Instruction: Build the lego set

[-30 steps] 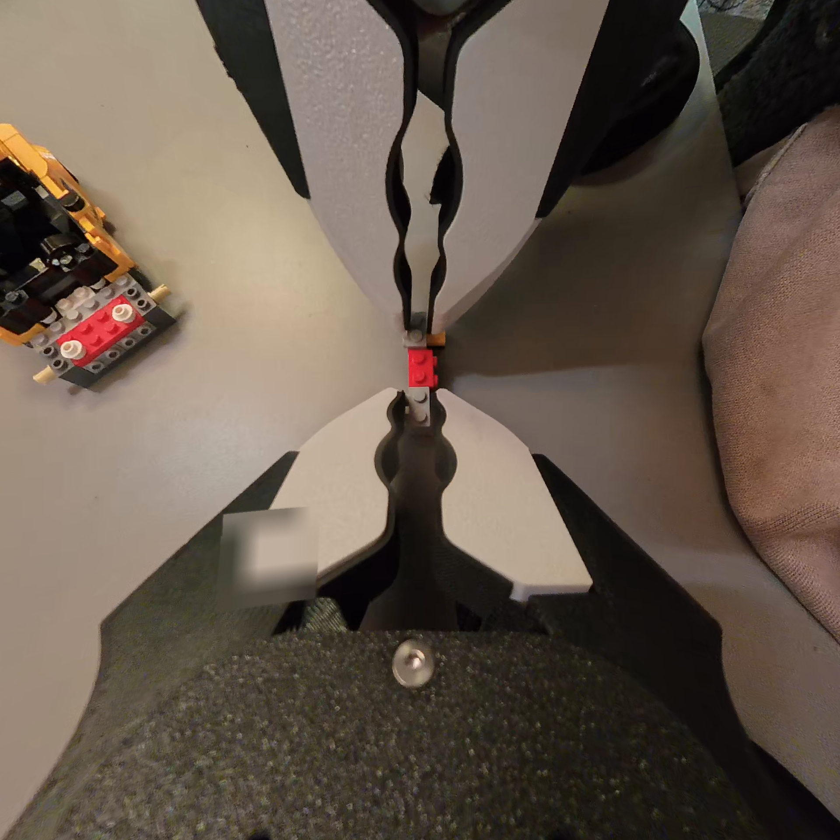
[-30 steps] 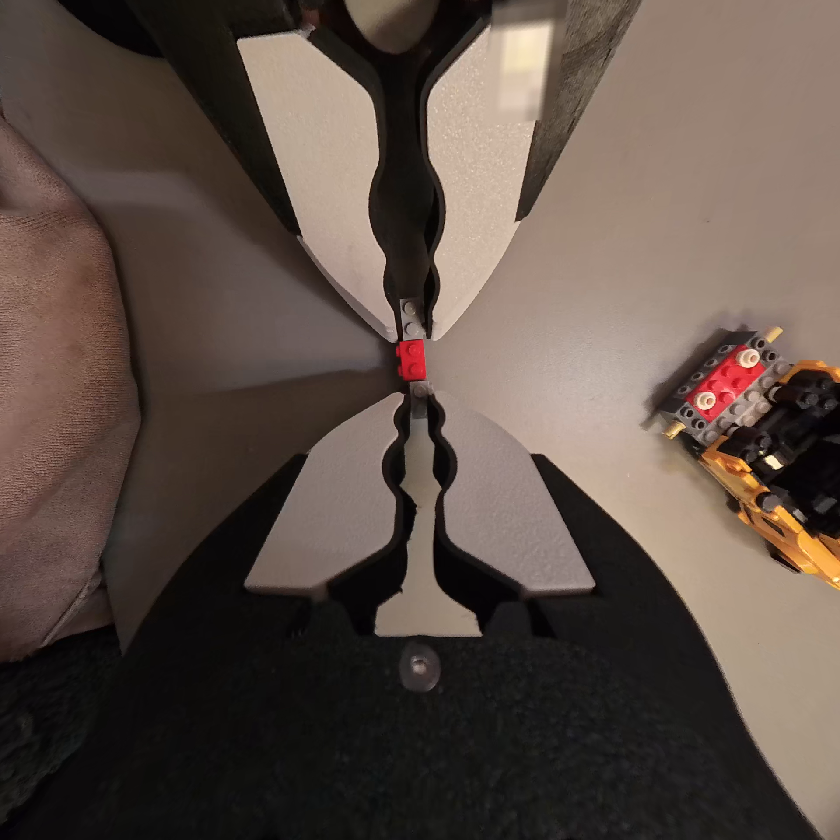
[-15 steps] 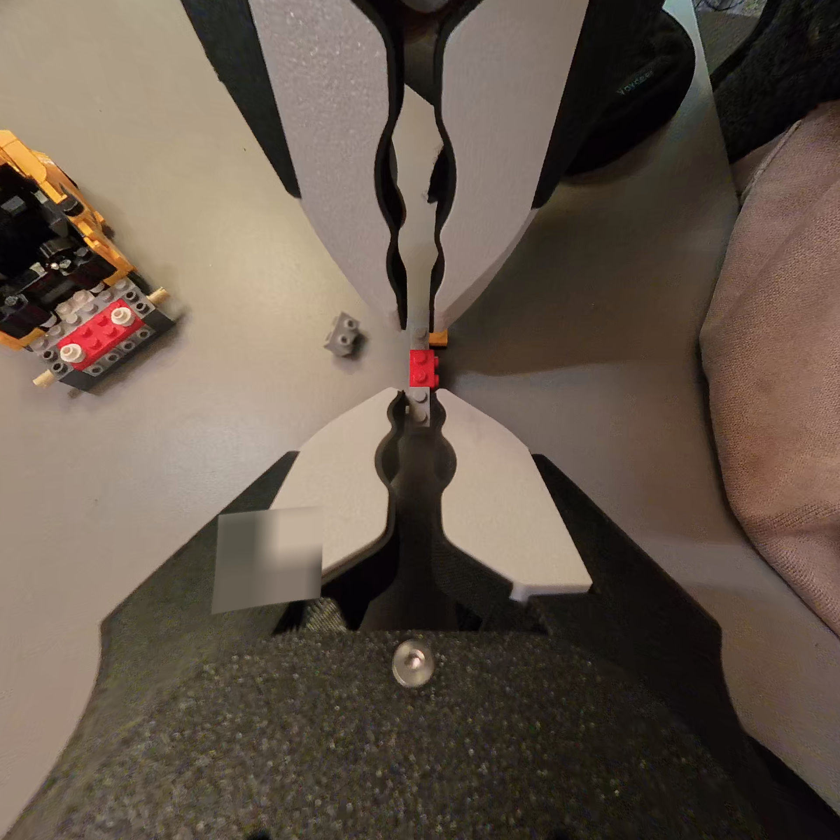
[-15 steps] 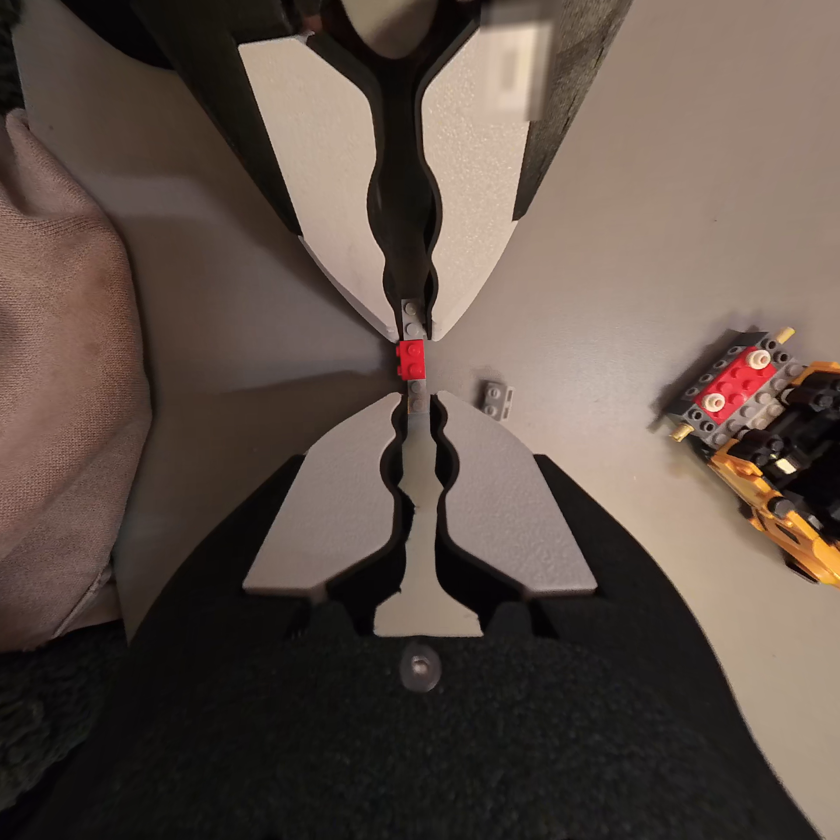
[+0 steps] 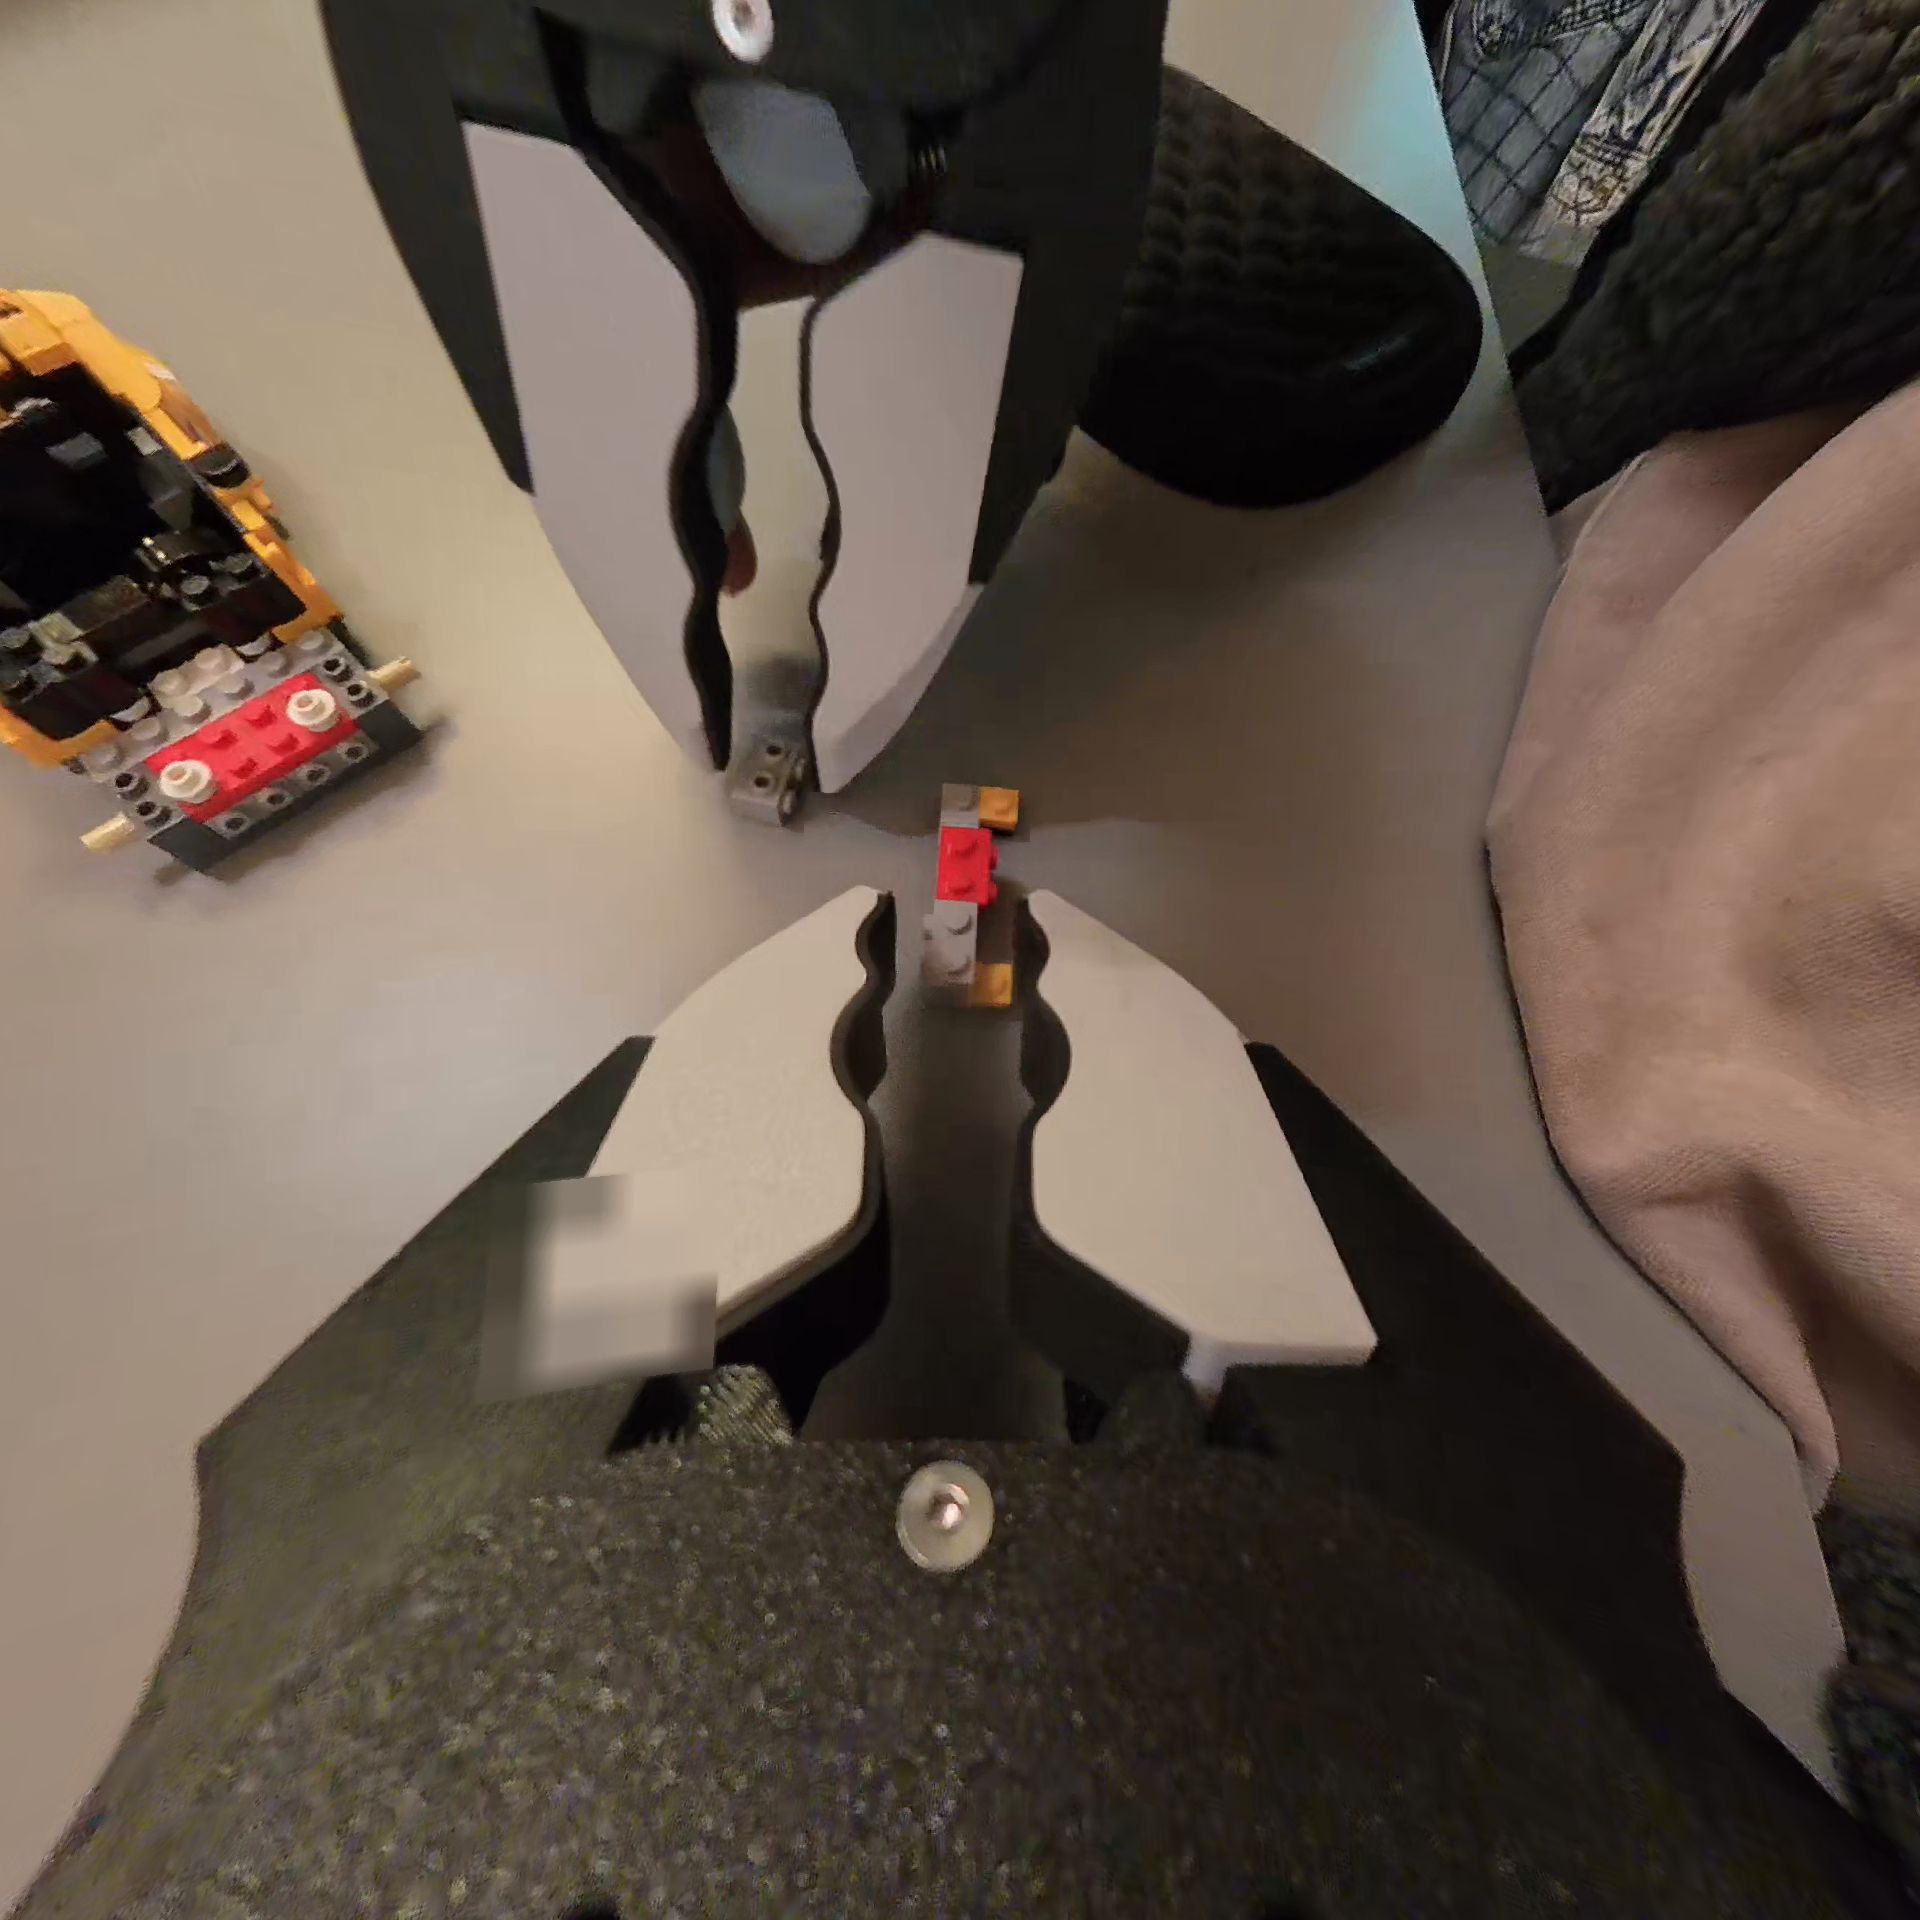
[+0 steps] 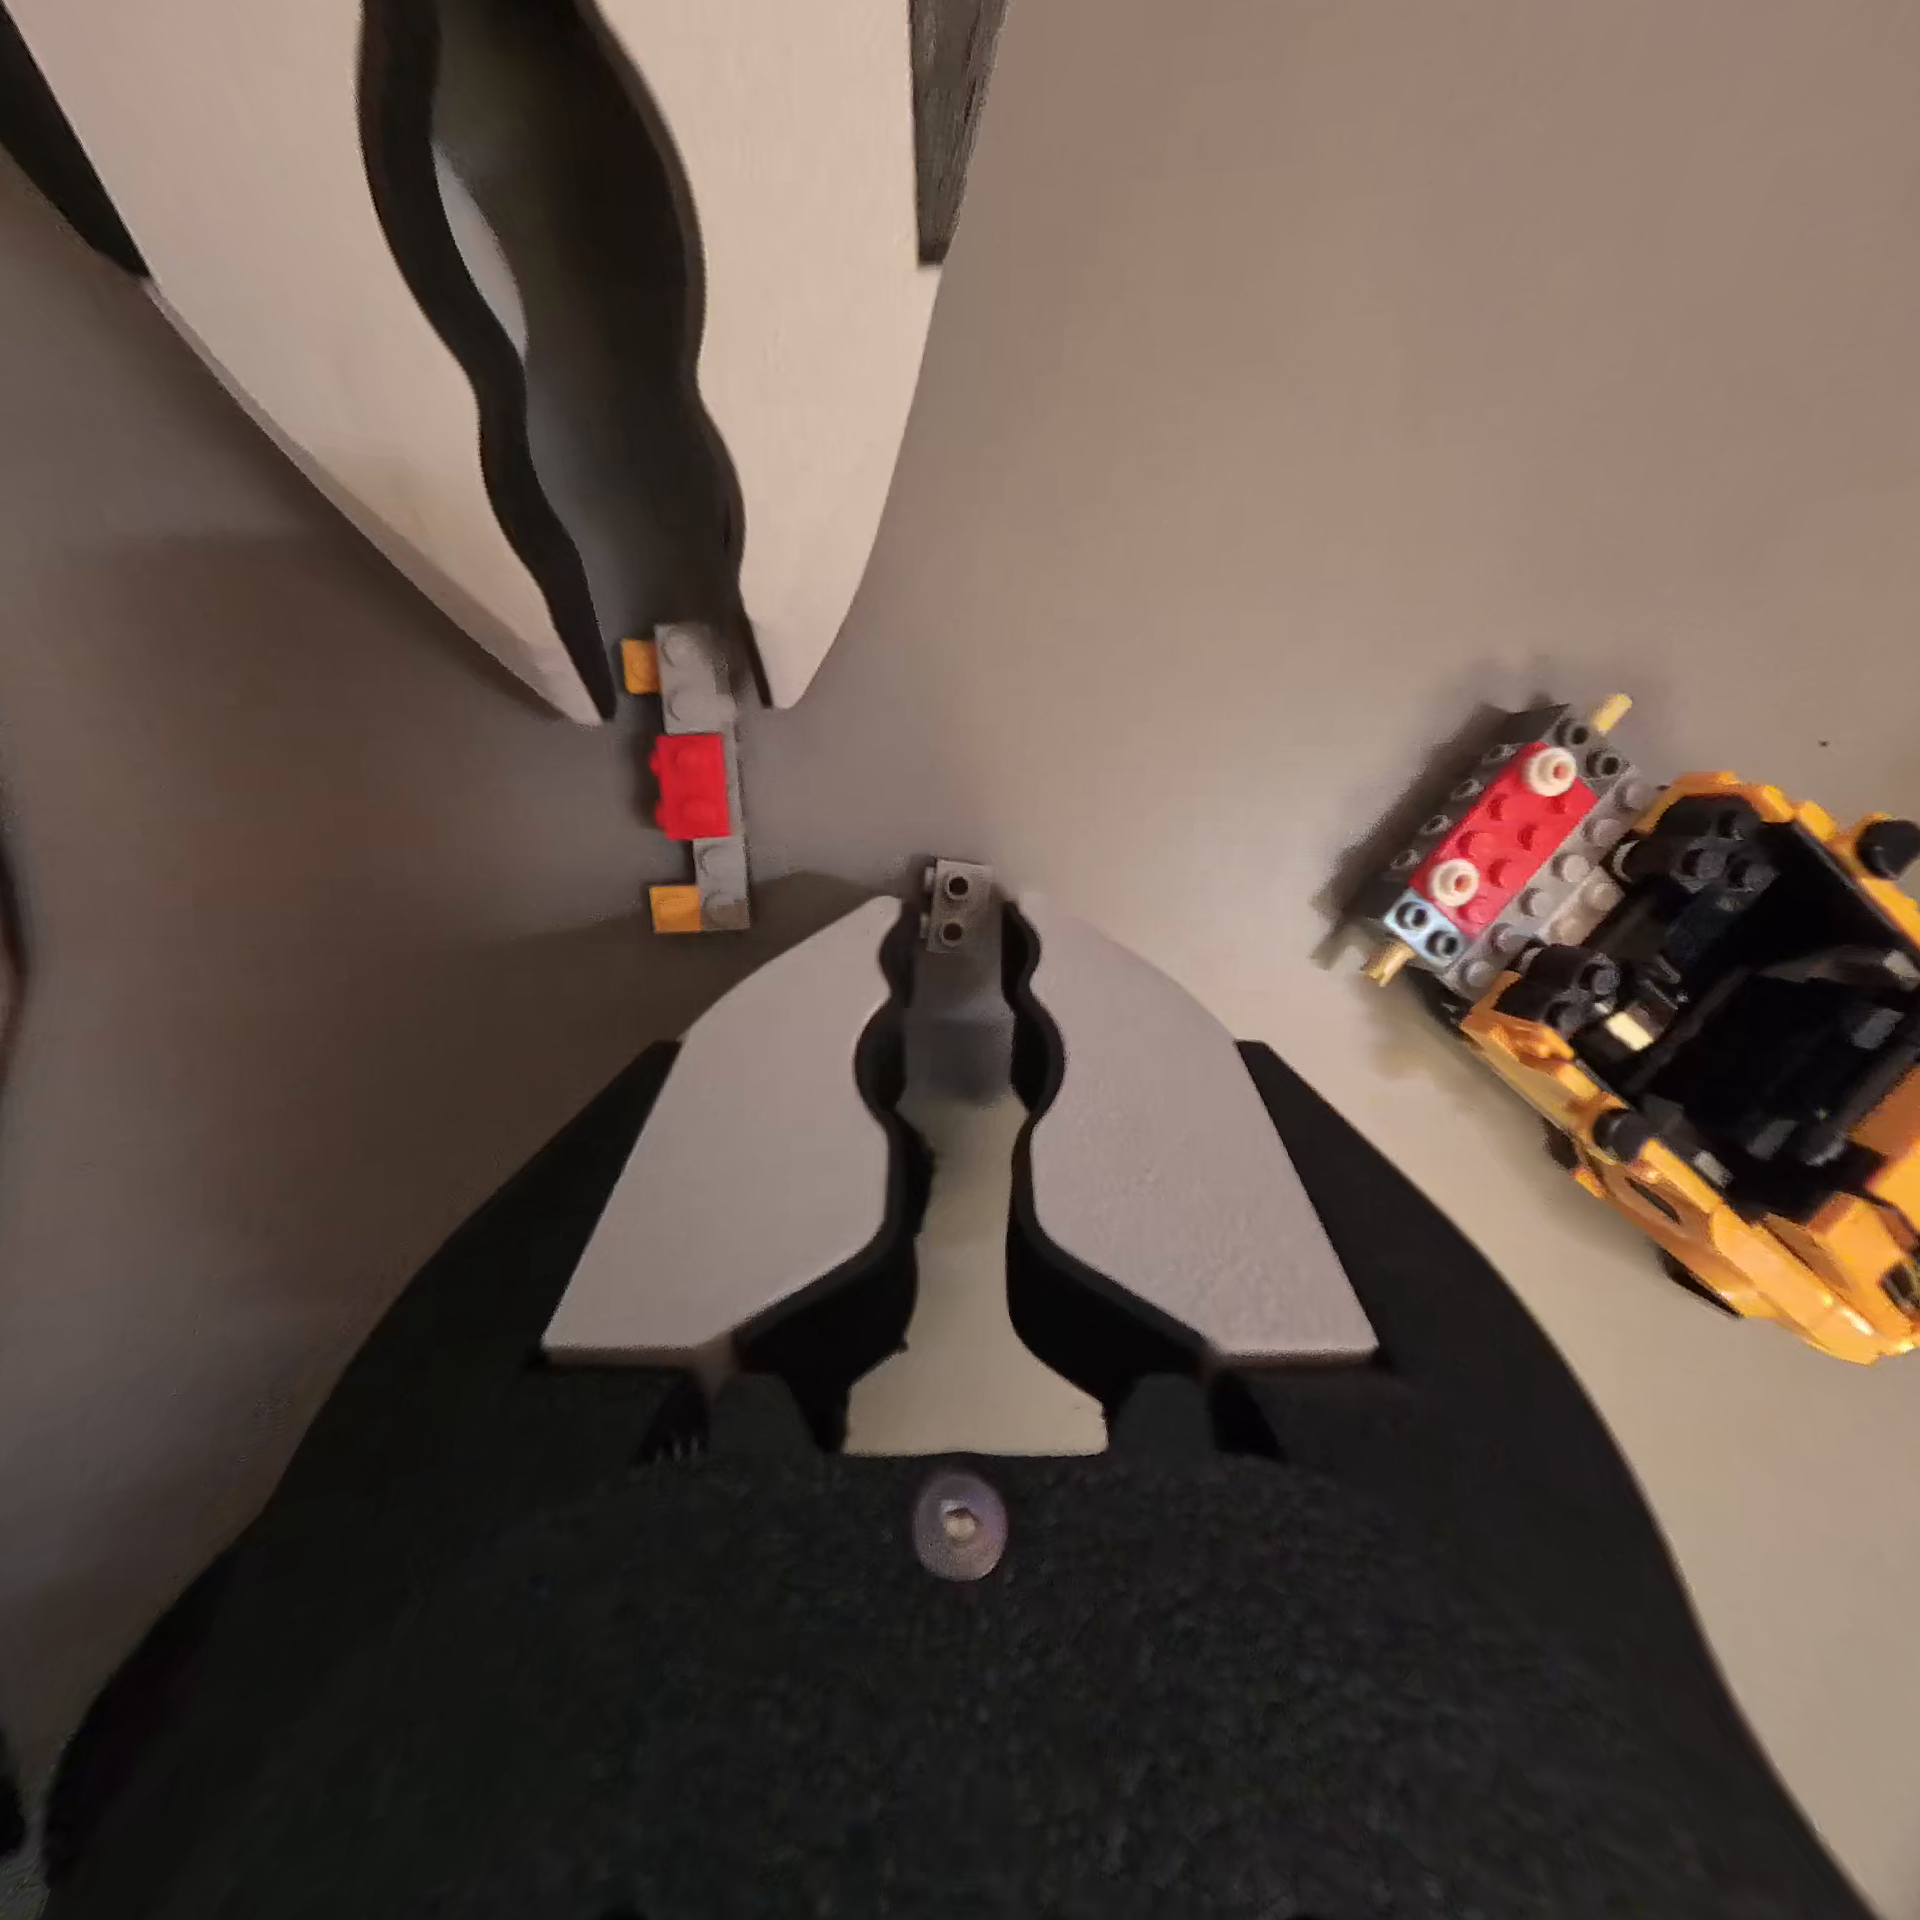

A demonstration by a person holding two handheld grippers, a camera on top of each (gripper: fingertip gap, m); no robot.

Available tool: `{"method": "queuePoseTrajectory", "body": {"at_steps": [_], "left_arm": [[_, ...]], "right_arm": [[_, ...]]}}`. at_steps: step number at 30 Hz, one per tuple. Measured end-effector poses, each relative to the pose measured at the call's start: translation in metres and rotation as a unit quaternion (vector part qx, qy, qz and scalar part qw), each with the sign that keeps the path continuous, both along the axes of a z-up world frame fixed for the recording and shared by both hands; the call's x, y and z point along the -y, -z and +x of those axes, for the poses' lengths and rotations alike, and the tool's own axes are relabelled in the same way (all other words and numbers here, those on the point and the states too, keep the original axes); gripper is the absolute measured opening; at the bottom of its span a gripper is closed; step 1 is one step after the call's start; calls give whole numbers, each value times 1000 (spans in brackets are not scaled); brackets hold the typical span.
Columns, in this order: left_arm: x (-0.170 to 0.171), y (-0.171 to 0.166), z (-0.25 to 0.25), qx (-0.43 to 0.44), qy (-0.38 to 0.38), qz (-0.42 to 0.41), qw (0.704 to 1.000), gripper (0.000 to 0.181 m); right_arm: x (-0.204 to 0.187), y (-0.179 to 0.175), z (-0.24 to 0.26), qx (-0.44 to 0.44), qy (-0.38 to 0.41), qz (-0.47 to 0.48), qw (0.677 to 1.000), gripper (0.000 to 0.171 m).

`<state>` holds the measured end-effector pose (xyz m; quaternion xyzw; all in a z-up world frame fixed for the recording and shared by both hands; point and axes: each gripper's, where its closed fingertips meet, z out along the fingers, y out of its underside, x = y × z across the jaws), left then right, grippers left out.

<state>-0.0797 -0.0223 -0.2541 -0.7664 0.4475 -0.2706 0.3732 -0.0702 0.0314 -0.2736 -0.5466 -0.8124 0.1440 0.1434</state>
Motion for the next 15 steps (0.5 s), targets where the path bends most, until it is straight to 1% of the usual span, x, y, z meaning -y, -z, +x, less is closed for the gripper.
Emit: {"method": "queuePoseTrajectory", "body": {"at_steps": [1,3,5,7,10,12,15], "left_arm": [[-1,1,-1,-2,-2,0,1000,21],[-3,-1,-1,-3,-7,8,1000,20],[-8,-10,-2,5,-15,46,999,19],[-10,-29,0,19,-12,120,992,18],[1,-61,9,49,21,239,970,13],[11,-69,14,54,49,277,958,13],[19,-70,19,42,75,302,949,13]], "right_arm": [[0,1,0,-3,-5,3,1000,11],[6,-5,1,-6,-9,-31,999,11],[23,-24,1,-25,-20,-117,993,11],[40,-44,3,-31,-21,-212,977,11],[58,-65,3,-49,-20,-329,943,11],[64,-72,4,-54,-24,-376,925,11],[68,-77,7,-46,-34,-417,907,12]]}}
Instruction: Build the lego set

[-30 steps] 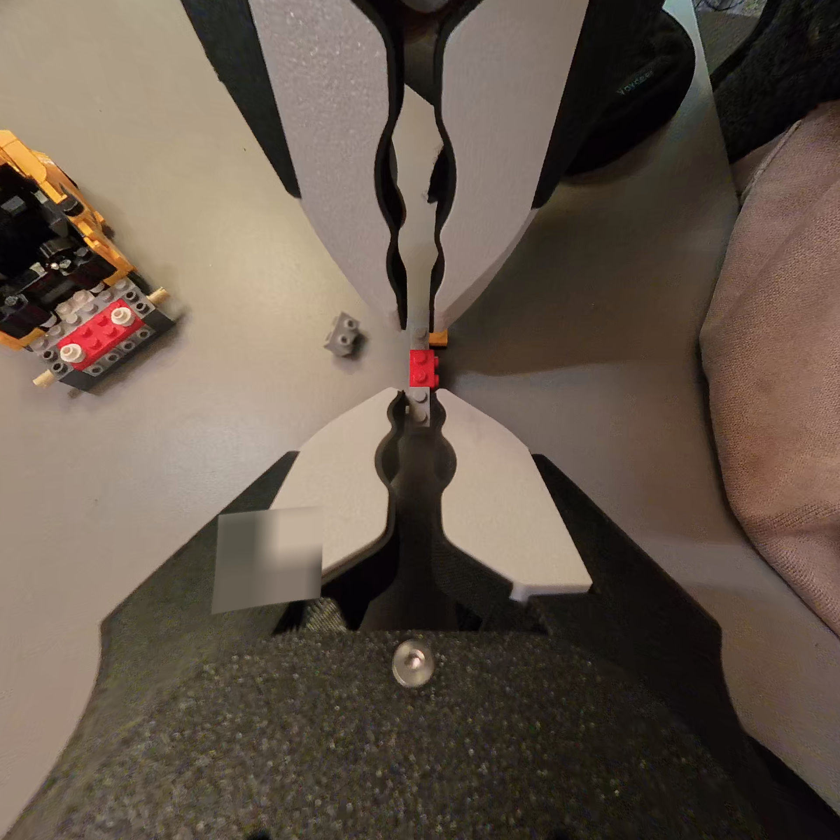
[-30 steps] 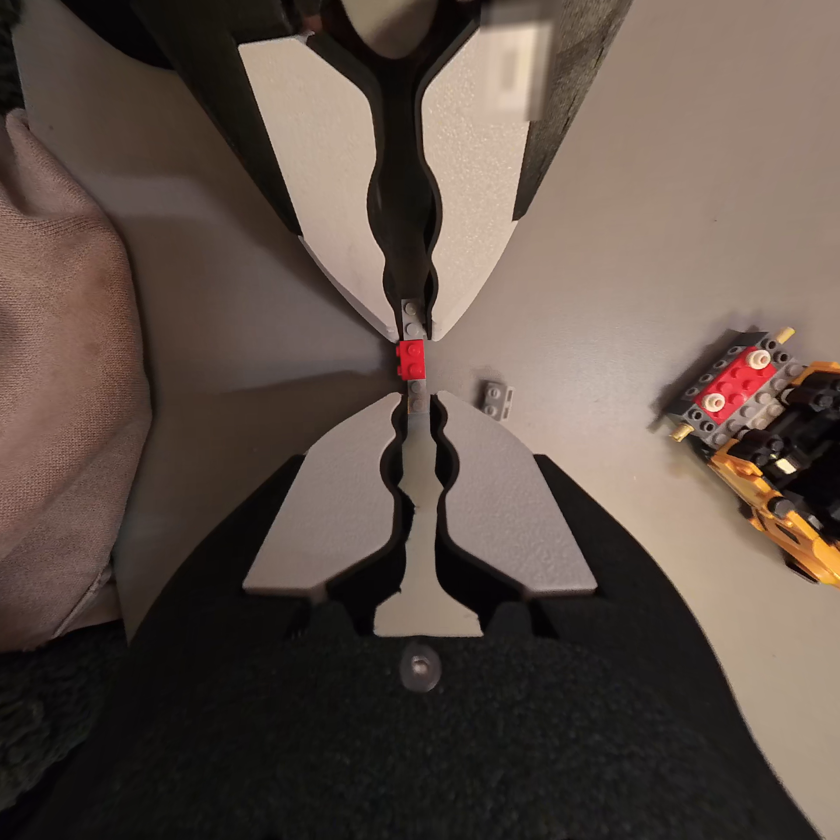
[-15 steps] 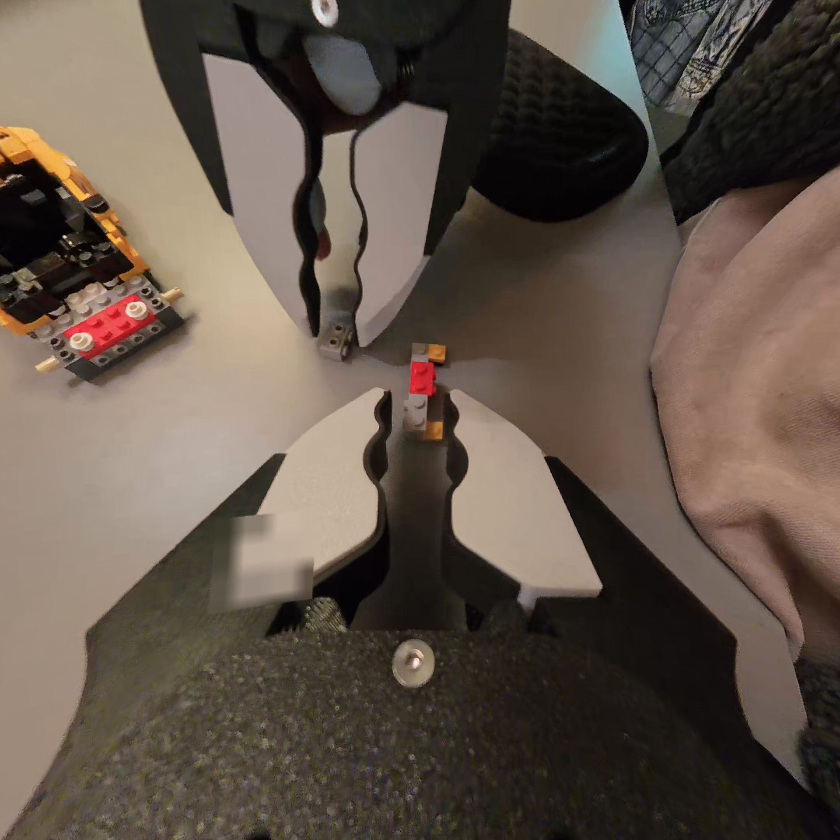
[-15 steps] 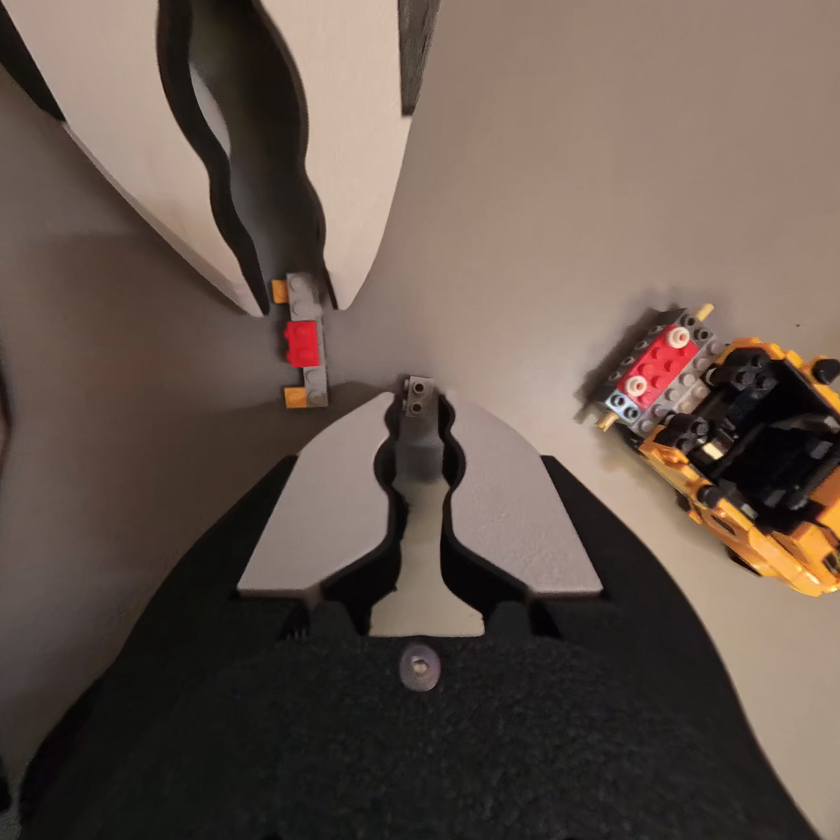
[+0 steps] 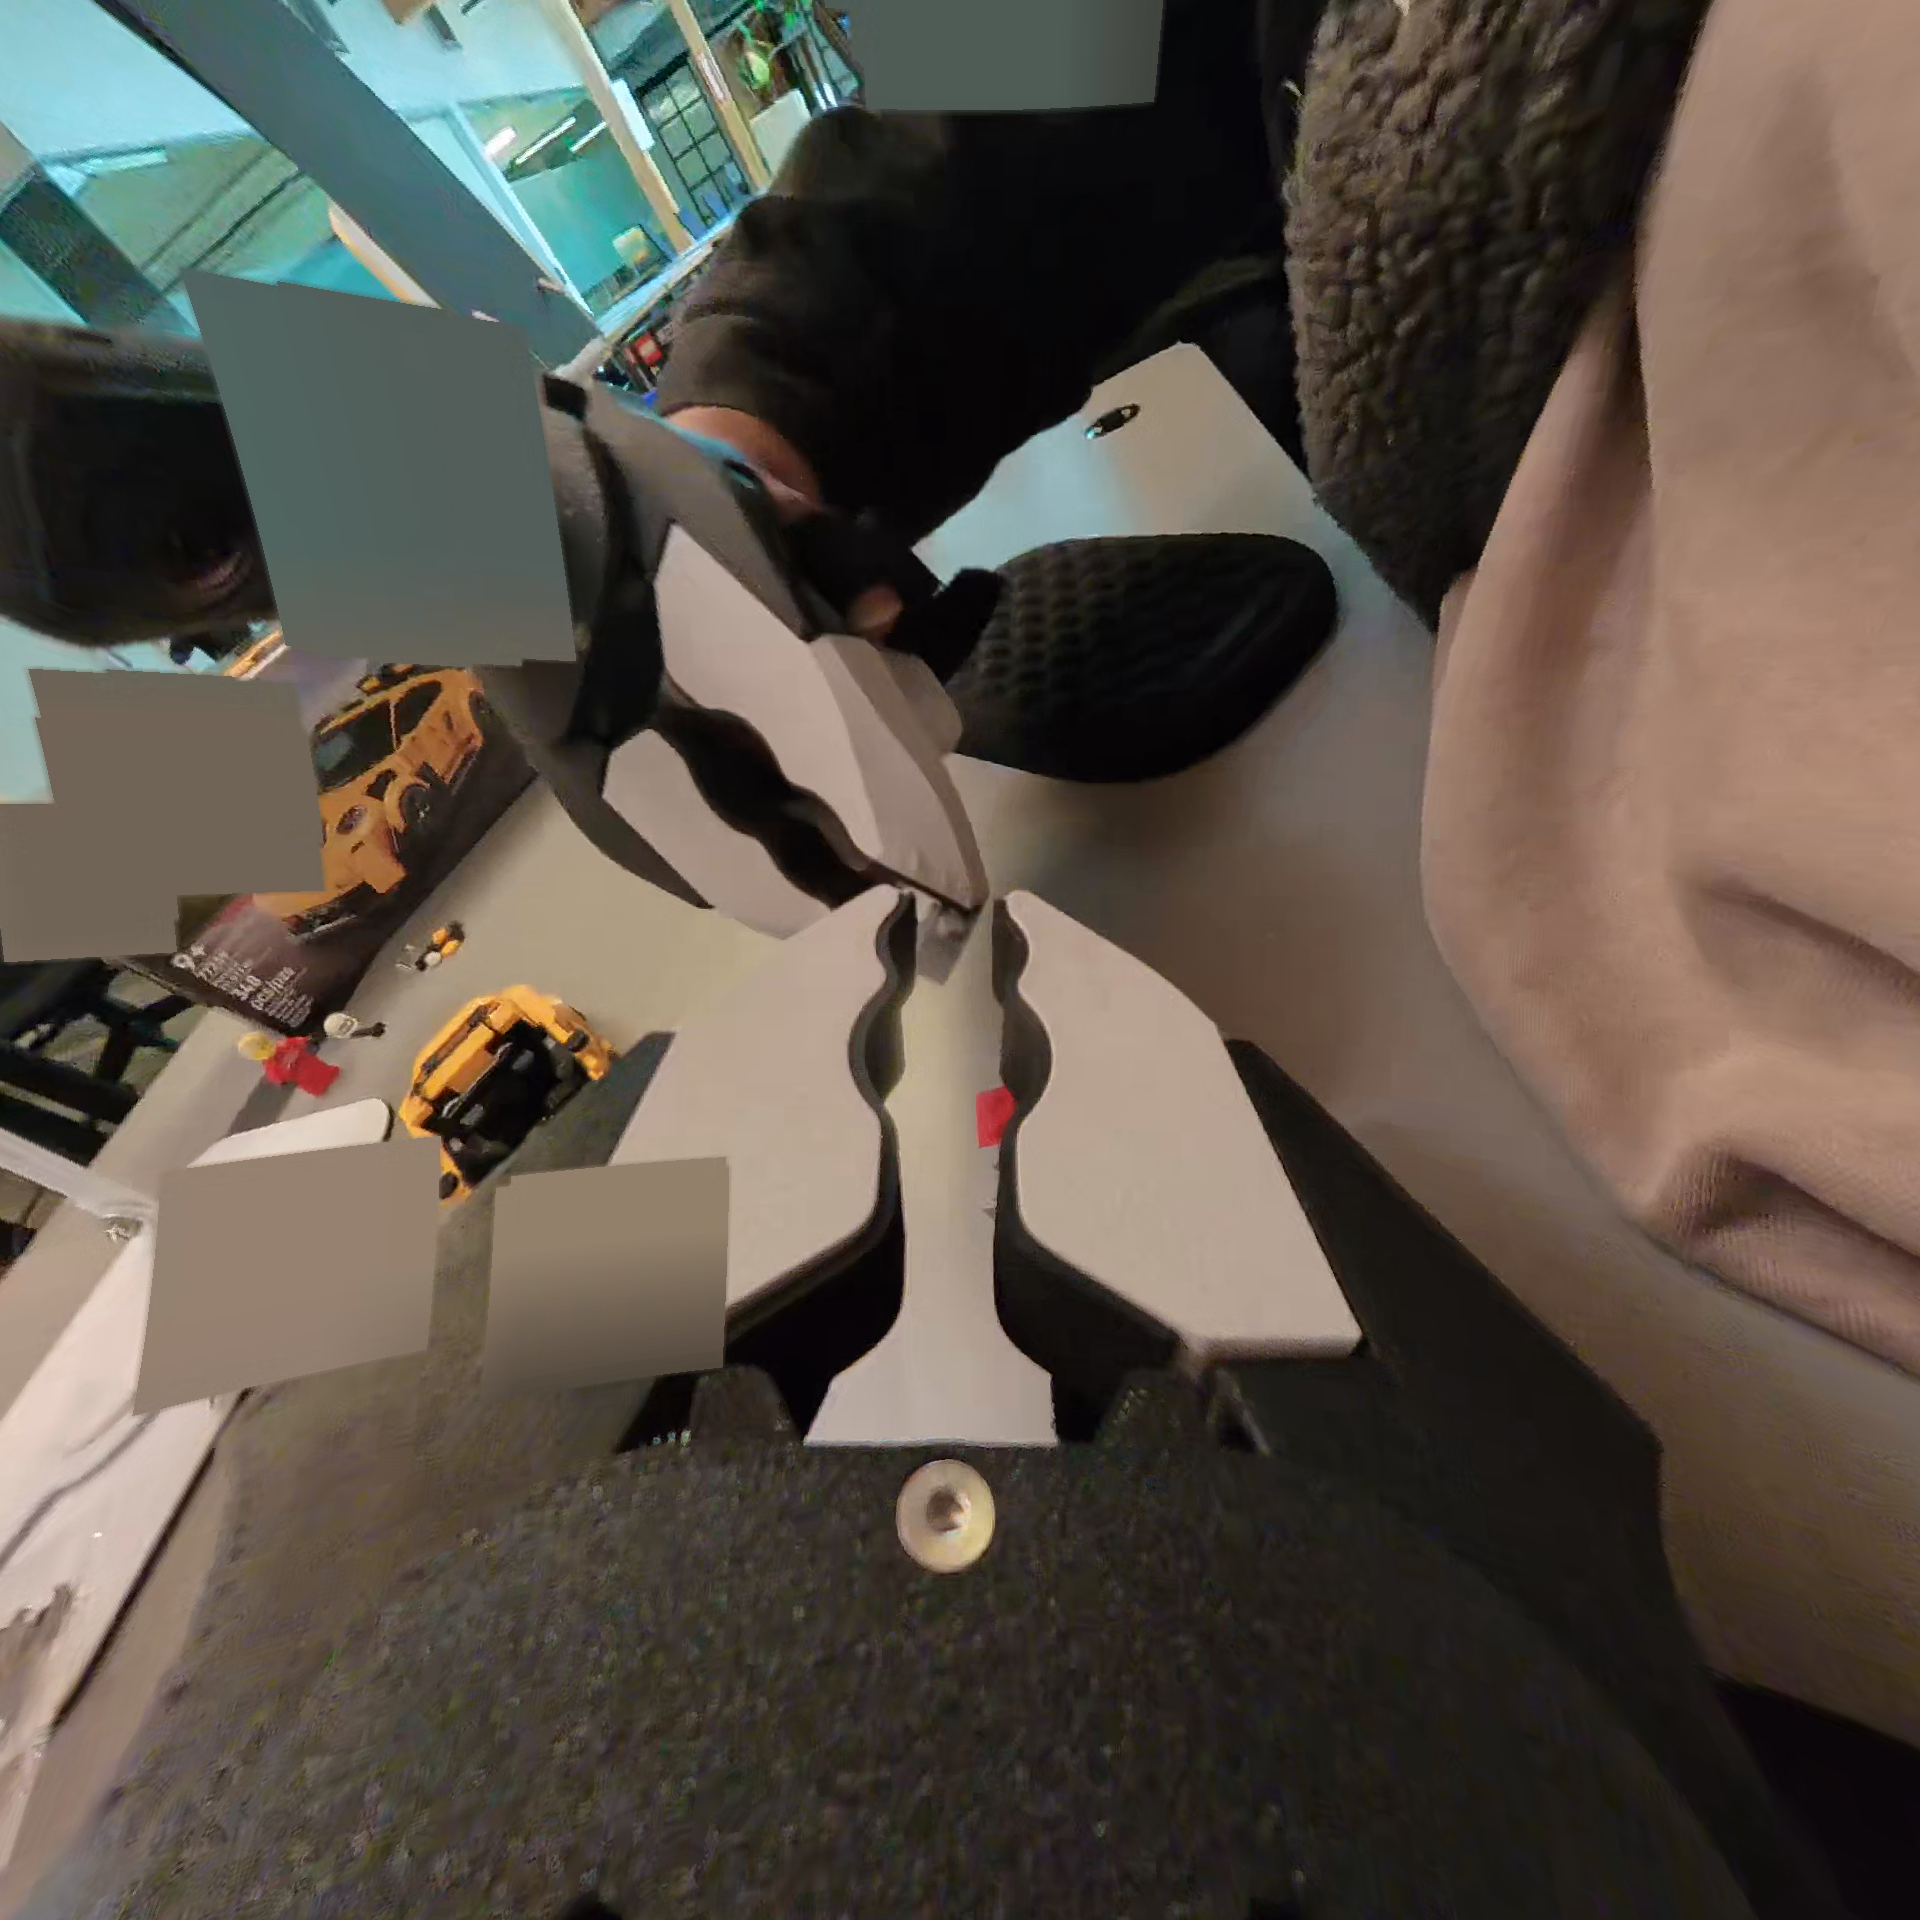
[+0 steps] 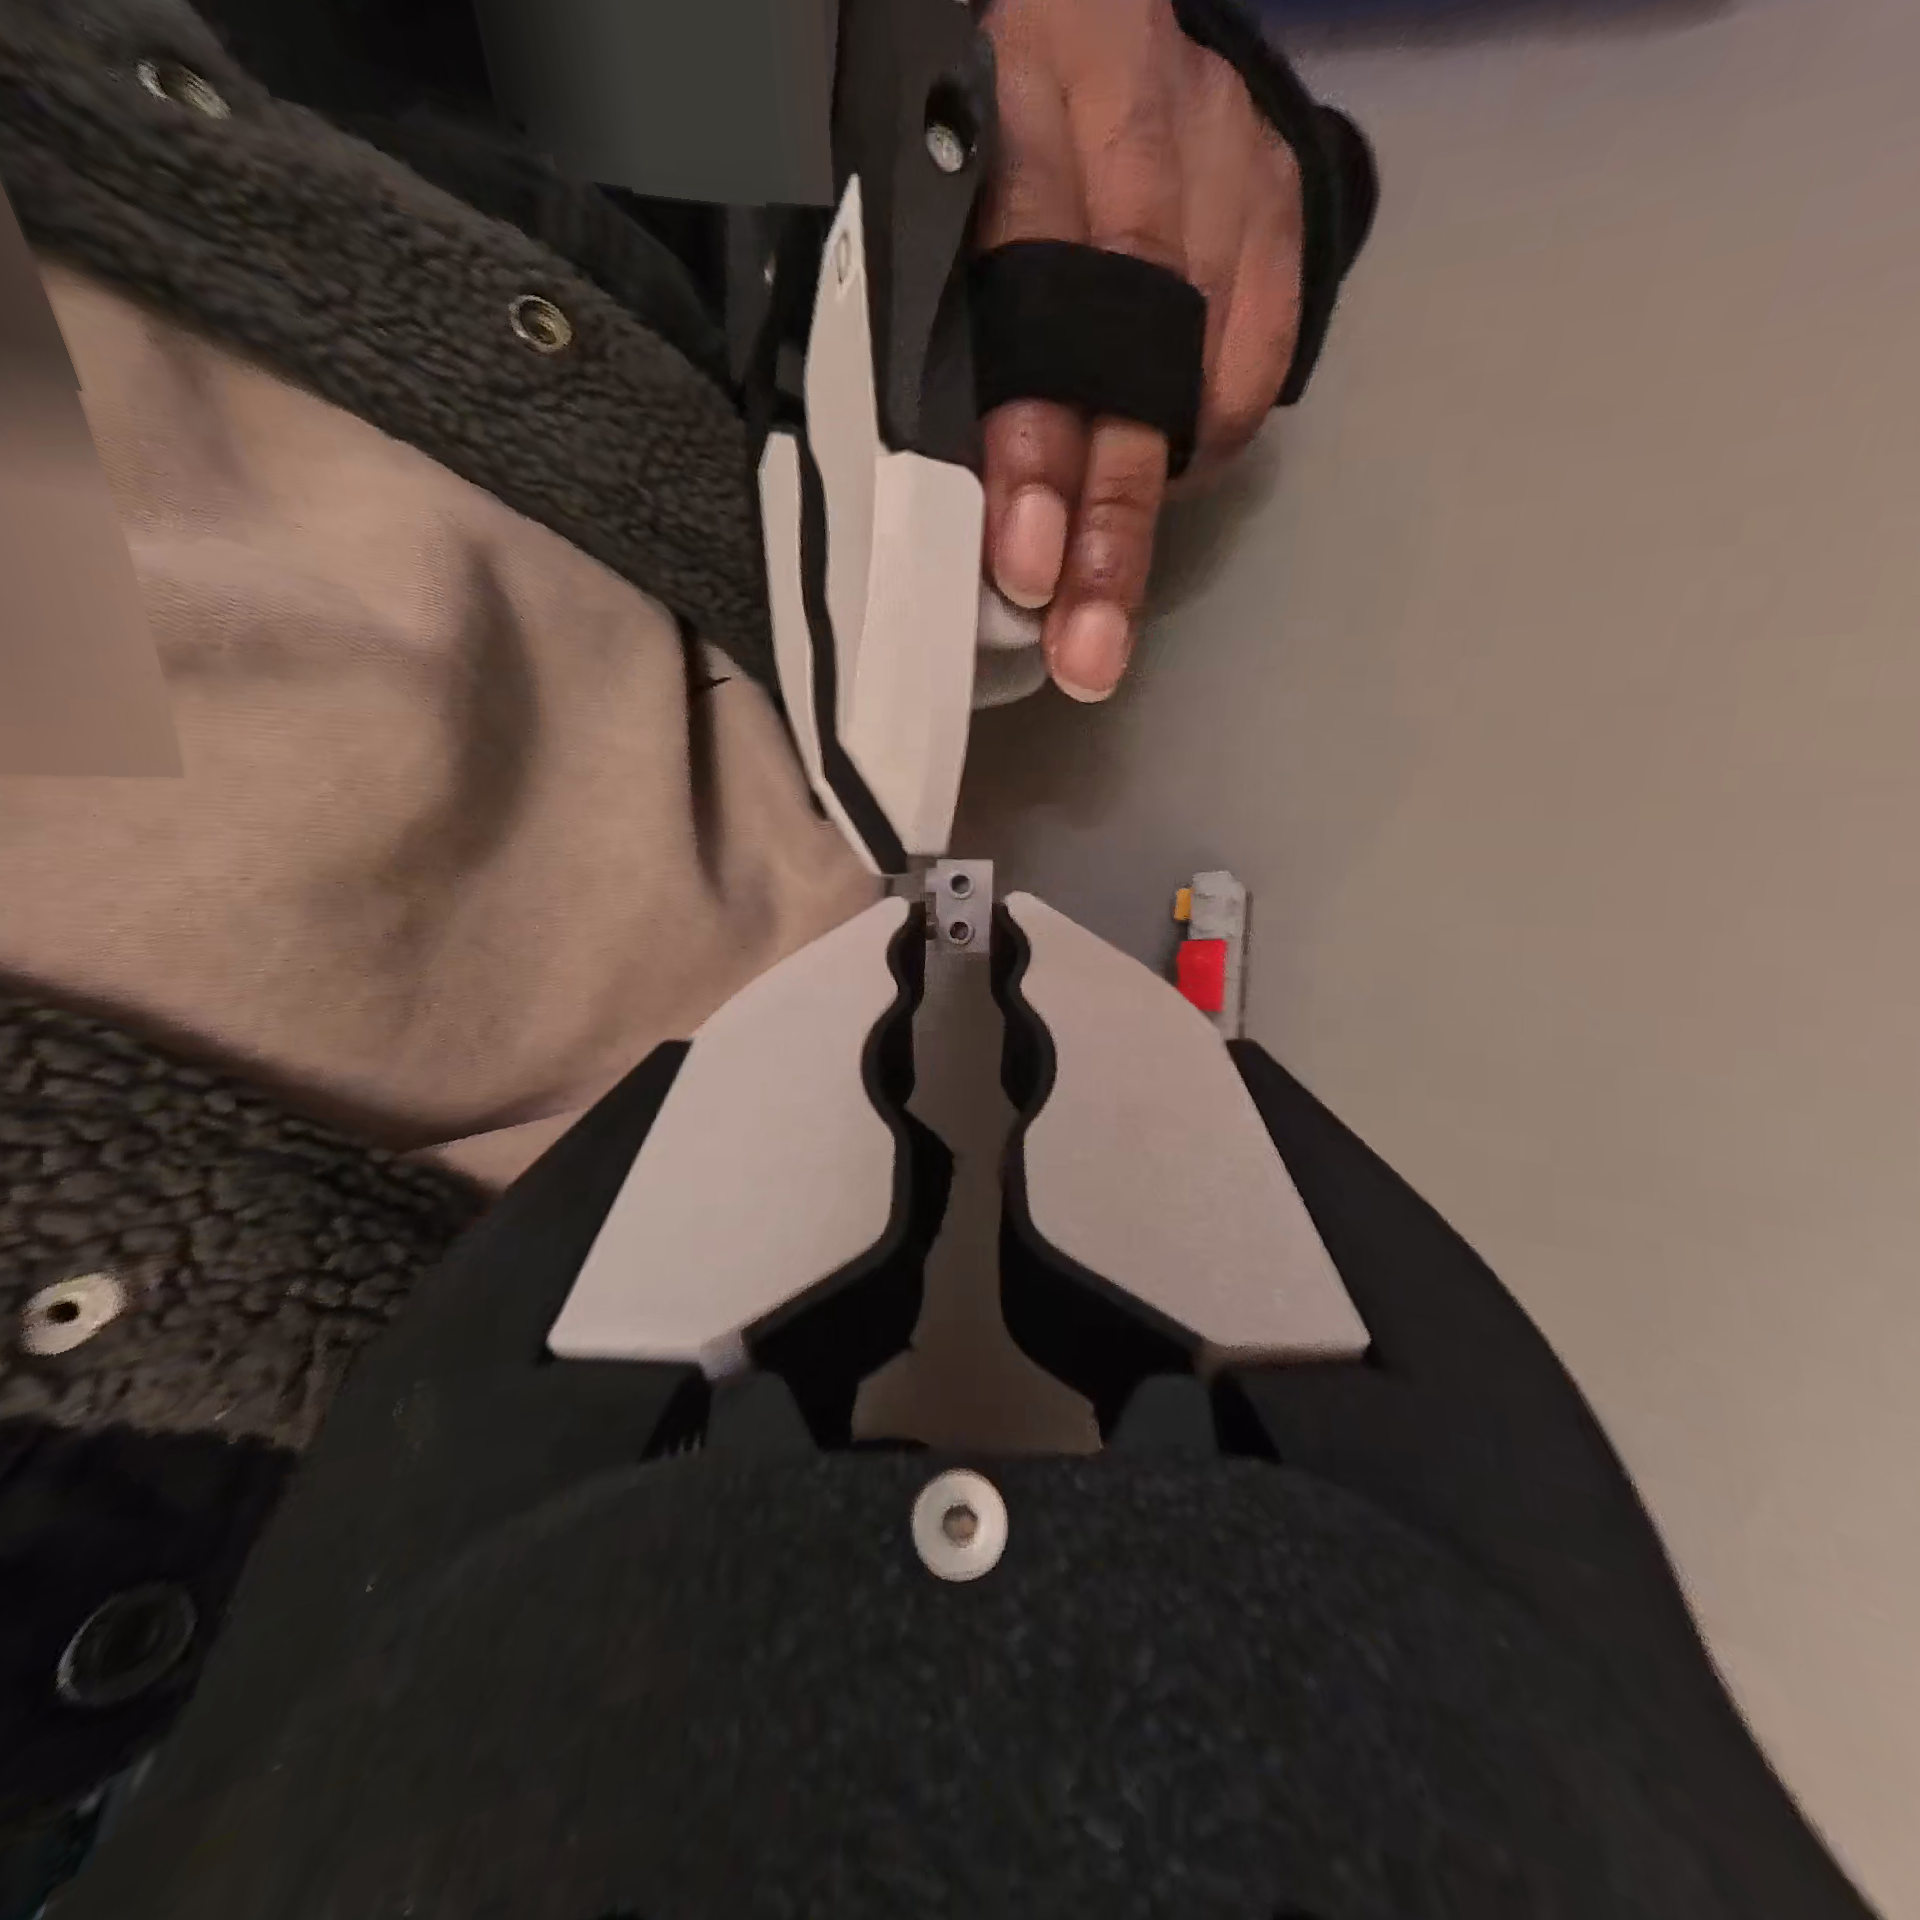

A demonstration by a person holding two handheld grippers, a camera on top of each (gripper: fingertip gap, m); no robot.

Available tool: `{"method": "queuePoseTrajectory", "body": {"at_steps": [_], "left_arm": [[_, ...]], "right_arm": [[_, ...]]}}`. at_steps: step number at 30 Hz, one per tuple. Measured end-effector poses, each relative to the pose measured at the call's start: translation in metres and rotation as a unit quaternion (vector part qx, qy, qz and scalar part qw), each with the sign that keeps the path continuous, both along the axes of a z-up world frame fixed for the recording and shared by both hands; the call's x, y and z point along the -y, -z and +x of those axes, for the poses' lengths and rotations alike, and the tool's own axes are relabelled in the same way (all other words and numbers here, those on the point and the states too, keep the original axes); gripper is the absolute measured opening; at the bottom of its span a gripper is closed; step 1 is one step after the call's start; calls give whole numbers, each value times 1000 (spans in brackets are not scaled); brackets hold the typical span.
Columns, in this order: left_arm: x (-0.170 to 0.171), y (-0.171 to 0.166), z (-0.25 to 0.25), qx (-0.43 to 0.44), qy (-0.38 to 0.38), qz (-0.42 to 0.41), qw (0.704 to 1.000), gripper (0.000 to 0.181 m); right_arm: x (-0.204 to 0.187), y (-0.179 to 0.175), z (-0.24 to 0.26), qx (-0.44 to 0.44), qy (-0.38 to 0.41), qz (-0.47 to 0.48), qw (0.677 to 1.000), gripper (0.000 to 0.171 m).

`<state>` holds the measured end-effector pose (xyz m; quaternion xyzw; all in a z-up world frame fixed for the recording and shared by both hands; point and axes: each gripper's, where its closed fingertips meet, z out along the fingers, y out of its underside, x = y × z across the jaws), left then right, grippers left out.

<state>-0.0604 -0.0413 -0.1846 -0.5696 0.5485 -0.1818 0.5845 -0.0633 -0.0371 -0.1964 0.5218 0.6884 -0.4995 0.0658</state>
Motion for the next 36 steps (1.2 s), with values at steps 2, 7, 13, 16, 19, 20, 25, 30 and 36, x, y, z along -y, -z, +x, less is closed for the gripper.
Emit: {"method": "queuePoseTrajectory", "body": {"at_steps": [2,7,13,16,19,20,25,30,36], "left_arm": [[0,3,2,-15,0,10,1000,13],[5,5,6,-24,11,14,1000,8],[-15,14,-6,33,-40,-151,987,8],[-18,21,-7,45,-45,-212,975,7],[-17,24,-4,40,-40,-218,974,8],[-17,25,-3,35,-41,-217,975,8],[-21,30,-6,23,-56,-218,974,8],[-23,34,-7,17,-65,-227,972,8],[-25,36,-8,22,-67,-238,969,7]], "right_arm": [[4,-3,3,11,-14,-26,1000,11],[12,-1,8,25,-35,-37,998,11],[-13,-7,-4,-68,40,110,991,17],[-16,0,-4,-98,41,246,963,18],[-13,17,-3,-81,25,292,953,17],[-13,20,-3,-78,24,291,953,12],[-16,25,-6,-67,15,312,948,10],[-18,28,-8,-60,17,334,941,10],[-21,30,-7,-50,17,338,940,9]]}}
